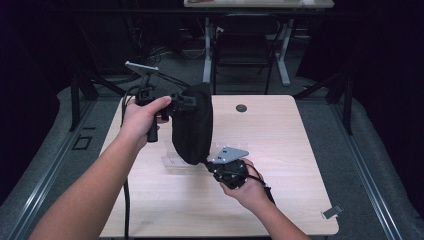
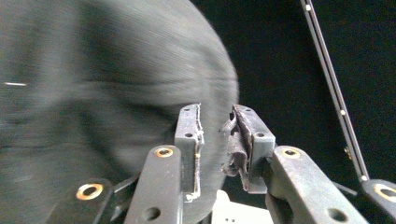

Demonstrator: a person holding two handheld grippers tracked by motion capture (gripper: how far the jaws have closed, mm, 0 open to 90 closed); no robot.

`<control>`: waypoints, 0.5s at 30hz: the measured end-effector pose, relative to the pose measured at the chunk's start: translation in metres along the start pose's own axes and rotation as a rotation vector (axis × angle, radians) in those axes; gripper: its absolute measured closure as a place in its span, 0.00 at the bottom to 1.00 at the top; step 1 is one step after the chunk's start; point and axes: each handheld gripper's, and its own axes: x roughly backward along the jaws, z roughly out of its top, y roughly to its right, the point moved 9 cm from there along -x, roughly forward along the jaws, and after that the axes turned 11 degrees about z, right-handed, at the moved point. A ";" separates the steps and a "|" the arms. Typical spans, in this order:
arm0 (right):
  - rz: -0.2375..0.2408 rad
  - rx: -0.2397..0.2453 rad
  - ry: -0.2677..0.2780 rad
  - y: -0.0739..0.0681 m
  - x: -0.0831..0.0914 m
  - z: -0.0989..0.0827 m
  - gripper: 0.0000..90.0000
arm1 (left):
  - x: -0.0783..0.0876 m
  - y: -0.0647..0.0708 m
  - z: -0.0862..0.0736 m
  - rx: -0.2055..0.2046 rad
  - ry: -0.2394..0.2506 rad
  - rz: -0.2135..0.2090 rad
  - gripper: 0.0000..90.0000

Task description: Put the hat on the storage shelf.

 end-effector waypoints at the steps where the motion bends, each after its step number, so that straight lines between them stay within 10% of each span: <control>1: -0.006 0.003 -0.014 0.001 0.001 -0.002 0.96 | 0.000 0.000 0.000 0.000 0.000 0.000 0.79; 15: 0.003 -0.080 -0.022 0.012 -0.001 -0.023 0.96 | 0.014 -0.044 -0.005 0.017 0.019 0.106 0.72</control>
